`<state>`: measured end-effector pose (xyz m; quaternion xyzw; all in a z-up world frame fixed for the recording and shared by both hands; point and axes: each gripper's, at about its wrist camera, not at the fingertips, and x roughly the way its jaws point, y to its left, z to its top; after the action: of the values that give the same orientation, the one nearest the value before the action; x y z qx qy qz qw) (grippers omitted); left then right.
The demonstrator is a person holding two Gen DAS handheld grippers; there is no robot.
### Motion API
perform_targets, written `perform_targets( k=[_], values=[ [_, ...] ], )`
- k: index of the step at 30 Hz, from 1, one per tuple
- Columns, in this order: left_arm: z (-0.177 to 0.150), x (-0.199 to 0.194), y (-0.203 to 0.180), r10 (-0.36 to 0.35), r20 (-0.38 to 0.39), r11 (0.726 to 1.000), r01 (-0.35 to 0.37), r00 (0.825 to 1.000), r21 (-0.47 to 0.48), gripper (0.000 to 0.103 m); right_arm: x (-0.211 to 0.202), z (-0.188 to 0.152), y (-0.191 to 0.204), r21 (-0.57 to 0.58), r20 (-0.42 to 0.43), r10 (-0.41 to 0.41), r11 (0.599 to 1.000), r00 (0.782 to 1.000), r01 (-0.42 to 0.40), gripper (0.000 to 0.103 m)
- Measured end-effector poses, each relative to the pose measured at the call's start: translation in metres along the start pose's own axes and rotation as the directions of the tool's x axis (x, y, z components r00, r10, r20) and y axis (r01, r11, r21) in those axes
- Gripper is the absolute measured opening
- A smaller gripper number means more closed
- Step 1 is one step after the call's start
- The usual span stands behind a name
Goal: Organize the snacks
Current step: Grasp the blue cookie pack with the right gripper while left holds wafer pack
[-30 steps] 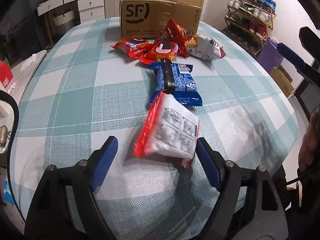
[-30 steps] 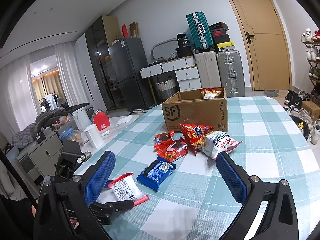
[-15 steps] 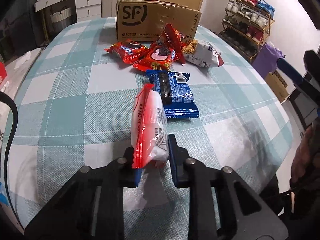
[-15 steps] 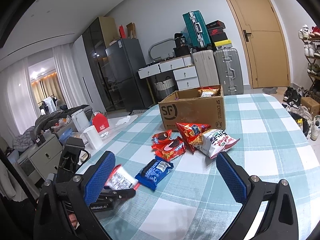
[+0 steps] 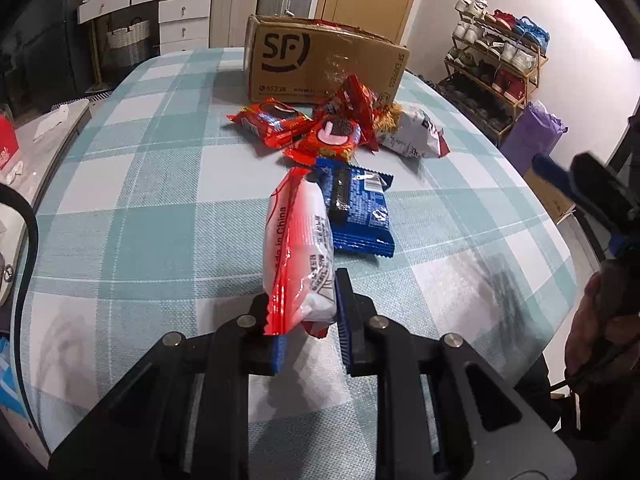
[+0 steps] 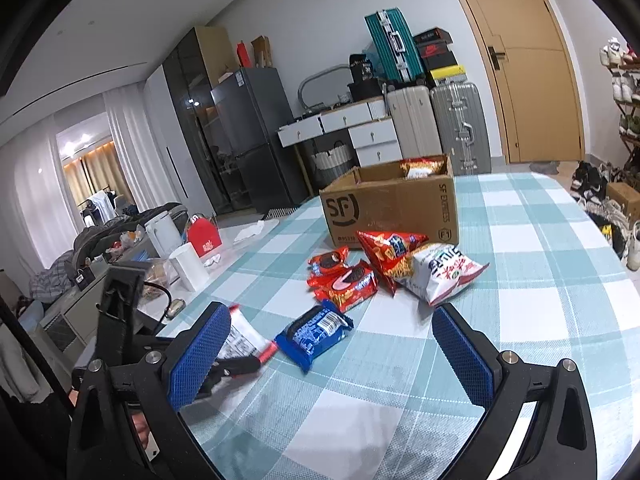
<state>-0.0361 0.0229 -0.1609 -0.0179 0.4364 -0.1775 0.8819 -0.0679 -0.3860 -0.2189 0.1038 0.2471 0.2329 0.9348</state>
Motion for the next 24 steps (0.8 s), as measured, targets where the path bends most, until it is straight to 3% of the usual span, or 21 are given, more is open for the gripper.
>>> perform_targets(
  k=[10,14,24],
  values=[
    [0.001,-0.014,0.024,0.030,0.027,0.998,-0.028,0.999,-0.050,0.018,0.048,-0.006,-0.002,0.062,-0.157,0.040,0.998,0.987,-0.031,0.103],
    [-0.001,-0.022,0.034,0.049,0.043,0.997,-0.046,0.998,-0.066,0.018,0.082,-0.007,-0.001,0.080,-0.258,0.044,0.996,0.965,-0.024,0.103],
    [-0.010,-0.034,0.057,0.110,0.059,0.988,-0.103,0.992,-0.113,0.018,0.146,-0.011,0.014,0.126,-0.368,0.068,0.992,0.927,-0.023,0.102]
  ],
)
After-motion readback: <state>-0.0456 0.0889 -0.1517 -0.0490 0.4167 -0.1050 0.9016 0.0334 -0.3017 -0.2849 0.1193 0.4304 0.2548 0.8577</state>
